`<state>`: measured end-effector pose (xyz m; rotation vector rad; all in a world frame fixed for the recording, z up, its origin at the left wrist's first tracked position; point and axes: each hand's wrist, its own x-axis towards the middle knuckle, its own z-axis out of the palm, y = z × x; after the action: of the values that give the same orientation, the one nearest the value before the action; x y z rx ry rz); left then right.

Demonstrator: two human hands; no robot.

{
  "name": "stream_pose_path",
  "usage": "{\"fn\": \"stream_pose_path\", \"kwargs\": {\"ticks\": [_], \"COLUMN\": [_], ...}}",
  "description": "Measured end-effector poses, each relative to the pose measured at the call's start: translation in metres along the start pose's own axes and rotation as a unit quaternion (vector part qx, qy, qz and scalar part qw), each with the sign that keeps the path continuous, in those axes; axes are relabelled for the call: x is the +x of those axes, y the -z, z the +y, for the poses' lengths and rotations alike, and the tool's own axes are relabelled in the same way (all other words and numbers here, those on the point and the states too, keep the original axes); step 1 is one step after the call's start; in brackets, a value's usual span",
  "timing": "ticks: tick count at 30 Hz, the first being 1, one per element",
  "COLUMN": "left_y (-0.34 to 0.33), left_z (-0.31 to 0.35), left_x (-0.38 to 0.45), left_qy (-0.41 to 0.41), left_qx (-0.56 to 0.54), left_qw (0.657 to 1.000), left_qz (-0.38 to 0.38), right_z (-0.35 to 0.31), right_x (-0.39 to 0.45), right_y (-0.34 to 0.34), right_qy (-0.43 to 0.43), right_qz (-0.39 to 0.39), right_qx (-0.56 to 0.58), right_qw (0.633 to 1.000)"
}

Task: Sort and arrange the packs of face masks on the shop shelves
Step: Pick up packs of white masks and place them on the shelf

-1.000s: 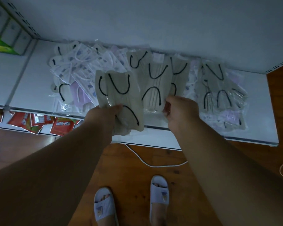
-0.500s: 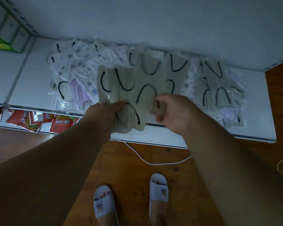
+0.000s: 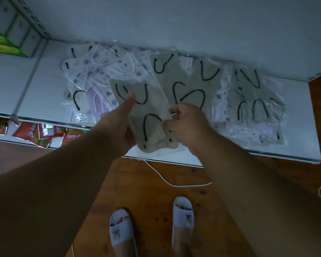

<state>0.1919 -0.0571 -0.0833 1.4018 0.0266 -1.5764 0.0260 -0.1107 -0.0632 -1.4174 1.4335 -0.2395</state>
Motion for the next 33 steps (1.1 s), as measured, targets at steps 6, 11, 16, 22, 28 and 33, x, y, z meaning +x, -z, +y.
{"fn": "stream_pose_path", "kwargs": {"ticks": [6,11,16,22,28,33], "left_y": [0.005,0.008,-0.005,-0.03,-0.038,-0.064], "left_z": [-0.006,-0.011,-0.008,-0.002,-0.011,-0.024], "left_x": [0.005,0.004,-0.005,-0.024,-0.028,-0.039], "left_qy": [-0.02,-0.009,-0.033,-0.009,0.004,0.014], "left_qx": [0.119,0.119,0.139,0.042,0.046,0.095], "left_qw": [0.984,0.985,0.982,0.999,0.997,0.989], "left_qz": [0.133,0.124,0.121,-0.011,-0.065,-0.115], "right_z": [0.001,0.017,0.015,0.02,0.032,0.037], "right_x": [0.022,0.042,0.024,-0.023,-0.045,-0.059], "right_y": [-0.013,-0.012,-0.007,-0.019,-0.007,0.008], "right_qy": [0.108,0.099,0.191,0.325,0.315,0.295], "right_qz": [0.123,0.057,0.178,0.072,0.039,0.11], "right_qx": [-0.36,-0.44,-0.267,-0.201,-0.126,-0.043], "right_qw": [0.918,0.891,0.928,0.921,0.94,0.948]}}
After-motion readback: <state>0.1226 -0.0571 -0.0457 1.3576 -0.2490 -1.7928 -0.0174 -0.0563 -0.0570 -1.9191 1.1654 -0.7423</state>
